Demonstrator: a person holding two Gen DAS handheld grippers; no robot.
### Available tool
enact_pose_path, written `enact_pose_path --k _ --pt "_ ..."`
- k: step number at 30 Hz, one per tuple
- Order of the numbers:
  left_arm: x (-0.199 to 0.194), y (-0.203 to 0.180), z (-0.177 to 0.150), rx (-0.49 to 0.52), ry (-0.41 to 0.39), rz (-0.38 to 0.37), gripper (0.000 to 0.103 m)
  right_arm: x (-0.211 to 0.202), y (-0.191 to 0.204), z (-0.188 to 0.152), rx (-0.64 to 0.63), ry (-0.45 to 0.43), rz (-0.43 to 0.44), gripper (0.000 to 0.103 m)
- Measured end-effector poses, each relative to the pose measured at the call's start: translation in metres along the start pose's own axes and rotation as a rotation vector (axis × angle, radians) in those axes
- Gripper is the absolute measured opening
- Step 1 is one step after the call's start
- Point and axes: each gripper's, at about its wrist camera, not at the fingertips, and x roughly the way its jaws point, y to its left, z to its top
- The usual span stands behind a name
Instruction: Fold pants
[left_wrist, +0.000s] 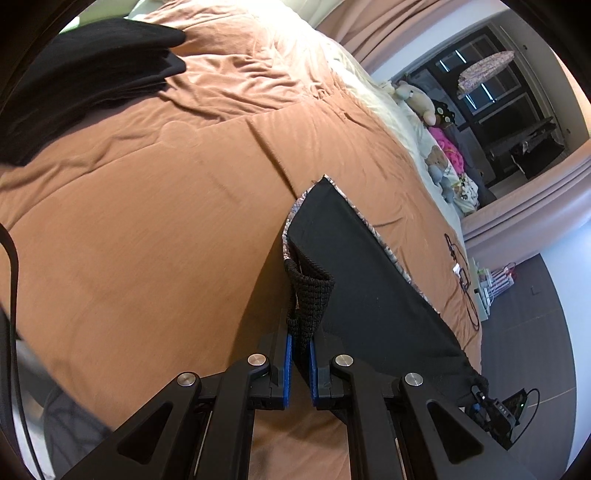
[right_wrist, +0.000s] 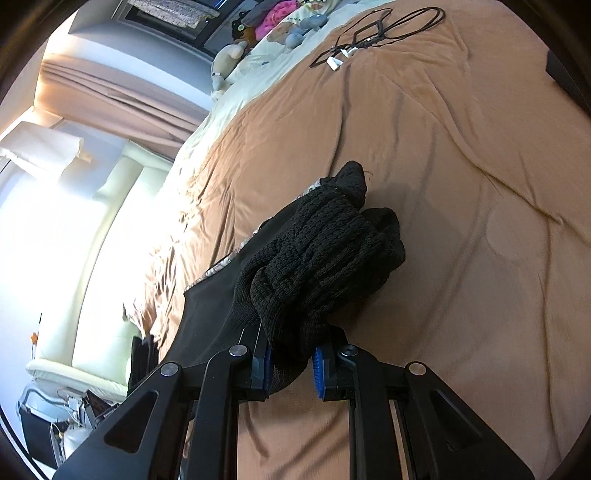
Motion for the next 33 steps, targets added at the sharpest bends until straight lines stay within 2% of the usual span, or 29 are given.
enact_pose_path --k 9,18,24,27,31,33 --pt "-0.023 0.024 -0.031 -0.005 0.008 0.002 0.008 -0.011 0.001 -0.011 -0.042 0.029 -0.008 0.014" --pt "0.009 0.050 -0.047 -0.028 0.056 0.054 0.008 0.002 -0.010 -0.023 -0.061 0.042 -0.071 0.014" --pt "0.024 0.063 -0.052 -0.053 0.071 0.051 0.008 0.011 -0.012 -0.025 -0.050 0.042 -0.097 0.014" --pt "0.023 0.062 -0.052 -0.048 0.070 0.036 0.009 0.010 -0.011 -0.030 -0.054 0.042 -0.113 0.016" --pt "0.021 0.066 -0.053 -0.061 0.077 0.000 0.014 0.000 -0.006 -0.040 -0.077 0.041 -0.146 0.027" --pt "0.022 0.069 -0.053 -0.066 0.080 -0.021 0.019 -0.008 0.000 -0.044 -0.092 0.030 -0.163 0.031"
